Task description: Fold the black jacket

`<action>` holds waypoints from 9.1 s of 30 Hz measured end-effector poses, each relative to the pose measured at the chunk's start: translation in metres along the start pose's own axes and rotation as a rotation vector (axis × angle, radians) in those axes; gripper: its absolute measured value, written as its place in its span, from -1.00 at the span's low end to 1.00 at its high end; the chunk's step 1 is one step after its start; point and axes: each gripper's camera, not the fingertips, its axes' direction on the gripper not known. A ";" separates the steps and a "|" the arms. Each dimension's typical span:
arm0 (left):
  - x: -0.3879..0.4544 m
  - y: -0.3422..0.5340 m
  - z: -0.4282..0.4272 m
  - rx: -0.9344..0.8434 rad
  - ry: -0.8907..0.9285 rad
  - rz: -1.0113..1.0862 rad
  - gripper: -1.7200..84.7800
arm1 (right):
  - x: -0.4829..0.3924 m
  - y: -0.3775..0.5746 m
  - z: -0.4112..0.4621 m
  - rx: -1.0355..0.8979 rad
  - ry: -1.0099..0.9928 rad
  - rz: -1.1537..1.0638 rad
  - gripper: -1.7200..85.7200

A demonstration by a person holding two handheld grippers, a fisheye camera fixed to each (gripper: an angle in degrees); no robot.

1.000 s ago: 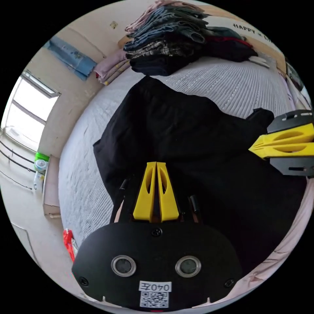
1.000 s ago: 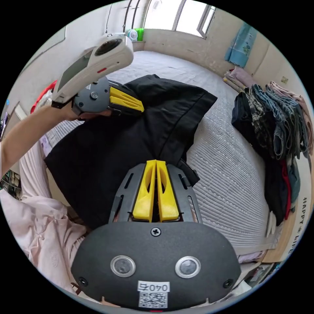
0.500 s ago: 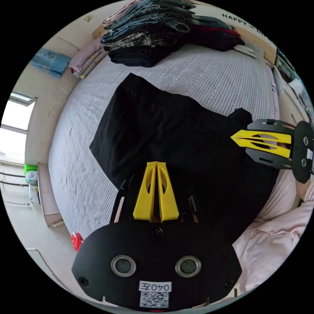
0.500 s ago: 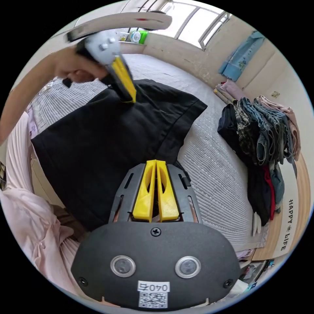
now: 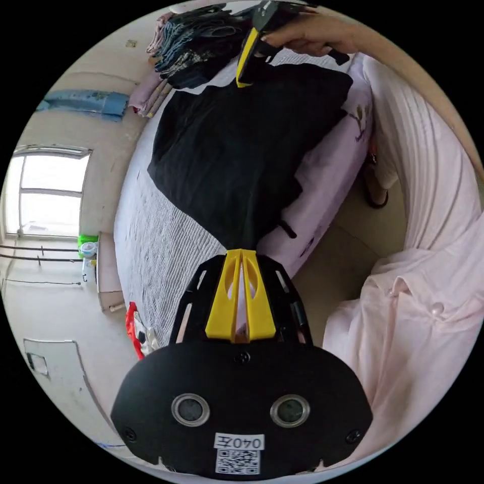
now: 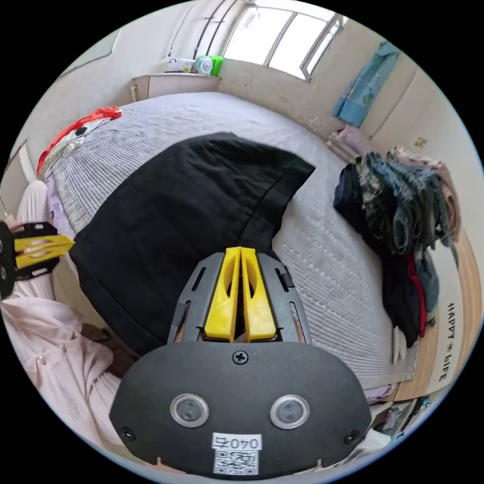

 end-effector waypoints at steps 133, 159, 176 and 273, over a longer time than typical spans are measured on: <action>-0.330 0.313 0.286 0.461 1.280 -0.739 -0.99 | -0.365 0.014 -0.124 -0.131 0.669 -0.787 -0.88; -0.413 0.382 0.231 0.536 1.509 -0.850 -0.99 | -0.206 -0.192 -0.229 -0.310 -0.003 -0.901 -0.91; -0.478 0.252 0.450 0.262 1.592 -1.356 -0.99 | -0.052 -0.343 0.033 -0.533 -0.145 -0.399 -0.97; -0.008 0.021 0.091 0.136 -0.191 -0.275 -0.98 | -0.058 -0.054 -0.056 -0.131 -0.088 0.259 -0.98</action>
